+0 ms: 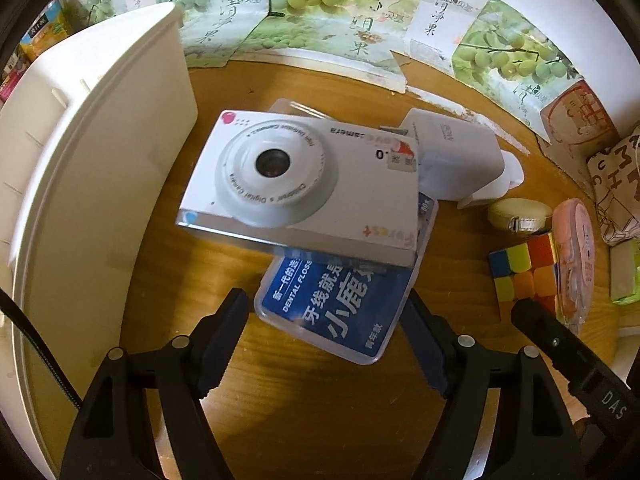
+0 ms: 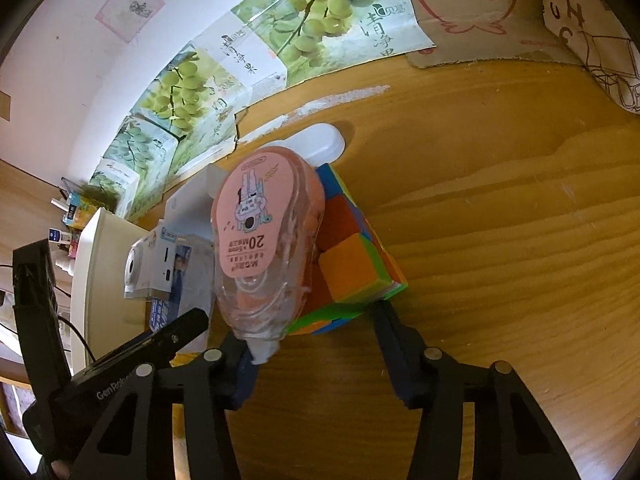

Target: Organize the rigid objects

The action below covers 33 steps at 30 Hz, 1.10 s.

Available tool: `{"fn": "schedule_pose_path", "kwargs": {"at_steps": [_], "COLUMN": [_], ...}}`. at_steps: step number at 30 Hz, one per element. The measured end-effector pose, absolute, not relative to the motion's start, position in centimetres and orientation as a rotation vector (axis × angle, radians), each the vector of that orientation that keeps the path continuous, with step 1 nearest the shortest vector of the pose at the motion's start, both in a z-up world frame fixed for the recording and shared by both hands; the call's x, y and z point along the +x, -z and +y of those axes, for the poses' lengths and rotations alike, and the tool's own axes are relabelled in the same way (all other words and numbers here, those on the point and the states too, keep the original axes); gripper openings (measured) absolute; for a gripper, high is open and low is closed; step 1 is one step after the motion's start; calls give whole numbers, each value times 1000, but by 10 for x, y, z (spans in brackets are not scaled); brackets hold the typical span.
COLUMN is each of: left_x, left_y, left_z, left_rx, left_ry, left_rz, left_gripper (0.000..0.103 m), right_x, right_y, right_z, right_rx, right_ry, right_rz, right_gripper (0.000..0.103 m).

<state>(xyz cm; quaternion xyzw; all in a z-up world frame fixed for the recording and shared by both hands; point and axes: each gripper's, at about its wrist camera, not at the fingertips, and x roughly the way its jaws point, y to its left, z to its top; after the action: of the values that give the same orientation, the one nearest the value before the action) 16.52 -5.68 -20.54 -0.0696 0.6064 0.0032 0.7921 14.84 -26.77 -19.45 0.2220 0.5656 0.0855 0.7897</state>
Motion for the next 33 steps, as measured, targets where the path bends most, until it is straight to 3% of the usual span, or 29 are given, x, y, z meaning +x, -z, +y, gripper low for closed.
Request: {"fn": "schedule_pose_path", "kwargs": {"at_steps": [1,3,7,9,18,20,23,24,29,33], "left_x": [165,165,169,169,160,157,153,152,147,145], "left_y": [205,205,205,205,201,199,196,195,188,184], "left_z": [-58,-59,-59,-60,-58,-57,-56,-55,-53,-54], "left_rx": [-154,-158,-158,-161,-208,-219,-231,-239,-265,-277], "left_ry": [-3,8,7,8,22,24,28,33,64,83], "left_rz": [1303,1298,1288,1288,1284,1277,1270,1264,1237,1219], "left_gripper": [77,72,72,72,71,71,71,71,70,70], "right_x": [149,149,149,148,146,146,147,147,153,157], "right_y": [194,195,195,196,193,192,187,184,176,176], "right_z": [-267,-266,-266,-266,-265,-265,-267,-267,-265,-259], "right_rx": [469,460,461,462,453,446,435,423,307,220], "right_ry": [-185,-190,-193,-196,-177,-169,-160,-155,-171,-202], "right_rz": [1219,1223,1224,1226,1226,1222,1183,1163,1083,1056], "right_gripper": [46,32,26,17,18,24,54,60,69,70]}}
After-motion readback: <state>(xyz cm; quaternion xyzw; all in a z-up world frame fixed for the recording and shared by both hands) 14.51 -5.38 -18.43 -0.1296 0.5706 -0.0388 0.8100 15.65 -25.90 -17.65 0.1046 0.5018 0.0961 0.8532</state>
